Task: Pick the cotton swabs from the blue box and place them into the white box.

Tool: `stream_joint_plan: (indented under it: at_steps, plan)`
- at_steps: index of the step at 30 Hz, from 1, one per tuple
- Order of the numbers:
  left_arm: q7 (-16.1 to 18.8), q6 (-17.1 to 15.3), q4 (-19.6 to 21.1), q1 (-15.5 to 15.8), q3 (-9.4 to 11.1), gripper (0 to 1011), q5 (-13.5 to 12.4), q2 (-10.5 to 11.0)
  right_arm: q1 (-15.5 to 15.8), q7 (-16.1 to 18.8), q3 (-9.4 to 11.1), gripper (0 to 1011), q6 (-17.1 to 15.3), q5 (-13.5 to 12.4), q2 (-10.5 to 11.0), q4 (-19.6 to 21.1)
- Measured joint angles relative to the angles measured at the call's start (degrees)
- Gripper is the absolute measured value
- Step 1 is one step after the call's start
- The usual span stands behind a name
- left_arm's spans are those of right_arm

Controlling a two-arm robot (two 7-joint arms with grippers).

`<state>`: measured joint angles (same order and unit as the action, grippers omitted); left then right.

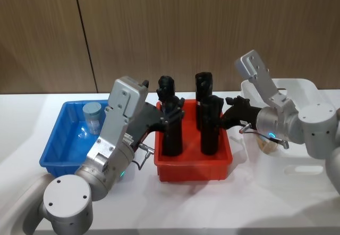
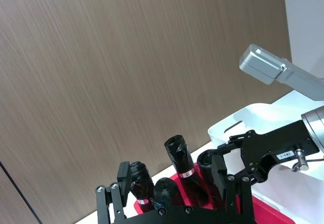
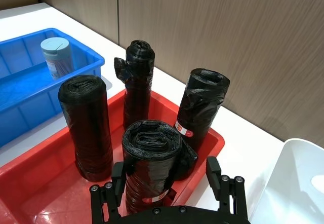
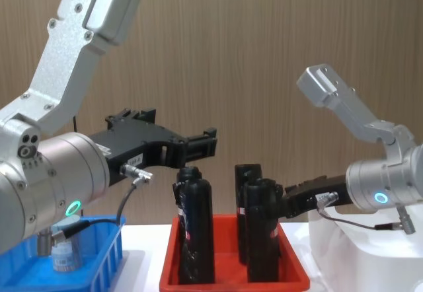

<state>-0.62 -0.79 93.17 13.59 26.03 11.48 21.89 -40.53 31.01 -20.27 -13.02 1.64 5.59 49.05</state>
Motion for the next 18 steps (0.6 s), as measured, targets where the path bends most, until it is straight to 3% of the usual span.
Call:
stream_joint_plan:
  at_steps: [18]
  plan:
    - [0.00, 0.00, 0.00, 0.00, 0.00, 1004, 0.00, 0.00, -1.23, -0.80, -0.38, 1002, 1.12, -0.48, -0.65, -2.64]
